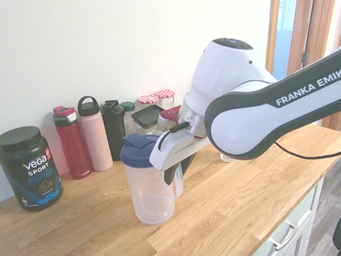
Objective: Pour me some water
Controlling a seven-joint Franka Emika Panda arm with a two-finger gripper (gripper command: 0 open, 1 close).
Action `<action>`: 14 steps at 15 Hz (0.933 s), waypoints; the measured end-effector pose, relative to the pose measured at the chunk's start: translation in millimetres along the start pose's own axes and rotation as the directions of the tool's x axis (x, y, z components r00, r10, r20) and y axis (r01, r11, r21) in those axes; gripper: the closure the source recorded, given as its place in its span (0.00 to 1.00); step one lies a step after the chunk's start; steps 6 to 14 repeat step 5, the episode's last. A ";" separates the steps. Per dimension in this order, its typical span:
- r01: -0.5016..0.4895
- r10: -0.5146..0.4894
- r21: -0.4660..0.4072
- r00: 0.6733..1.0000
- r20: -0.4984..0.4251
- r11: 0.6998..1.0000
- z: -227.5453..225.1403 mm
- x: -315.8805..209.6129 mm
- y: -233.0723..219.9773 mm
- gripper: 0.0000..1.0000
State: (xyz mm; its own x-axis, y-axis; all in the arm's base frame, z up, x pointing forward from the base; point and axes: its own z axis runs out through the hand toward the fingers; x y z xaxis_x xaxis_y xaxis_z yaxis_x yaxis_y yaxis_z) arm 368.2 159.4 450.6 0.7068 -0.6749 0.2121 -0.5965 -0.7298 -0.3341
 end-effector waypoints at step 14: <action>0.001 0.011 -0.154 0.997 0.080 0.988 -77.8 -23.8 46.0 0.00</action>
